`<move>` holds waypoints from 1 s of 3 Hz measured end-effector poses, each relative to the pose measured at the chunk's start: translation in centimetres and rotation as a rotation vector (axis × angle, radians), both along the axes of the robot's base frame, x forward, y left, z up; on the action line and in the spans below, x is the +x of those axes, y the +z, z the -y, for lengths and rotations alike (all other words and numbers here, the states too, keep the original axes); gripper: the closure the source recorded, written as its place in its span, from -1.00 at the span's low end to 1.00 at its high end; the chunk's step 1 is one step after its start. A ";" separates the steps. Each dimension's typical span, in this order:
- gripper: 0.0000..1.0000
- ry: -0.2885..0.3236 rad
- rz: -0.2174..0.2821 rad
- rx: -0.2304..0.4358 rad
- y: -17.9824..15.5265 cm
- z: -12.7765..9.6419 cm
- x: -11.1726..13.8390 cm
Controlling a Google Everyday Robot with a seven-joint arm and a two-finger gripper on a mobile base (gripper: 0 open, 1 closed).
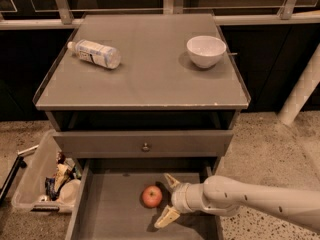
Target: Pick apple from middle drawer and place on counter
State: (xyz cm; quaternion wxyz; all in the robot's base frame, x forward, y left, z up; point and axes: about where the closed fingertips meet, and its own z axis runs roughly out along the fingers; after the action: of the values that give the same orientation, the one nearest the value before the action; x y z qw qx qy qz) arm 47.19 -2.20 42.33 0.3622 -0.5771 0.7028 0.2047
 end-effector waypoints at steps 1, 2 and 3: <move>-1.00 -0.019 -0.024 0.065 -0.9 -0.3 0.7; -1.00 -0.031 -0.026 0.087 -1.6 -0.8 1.0; -1.00 -0.068 -0.034 0.096 -3.1 -1.2 1.4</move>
Offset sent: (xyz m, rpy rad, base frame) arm 0.0159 0.0106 -0.0236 0.1120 0.0250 -0.0578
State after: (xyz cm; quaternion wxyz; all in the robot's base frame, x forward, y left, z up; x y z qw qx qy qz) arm 48.56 -0.97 39.27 0.3844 -0.5313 0.7173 0.2354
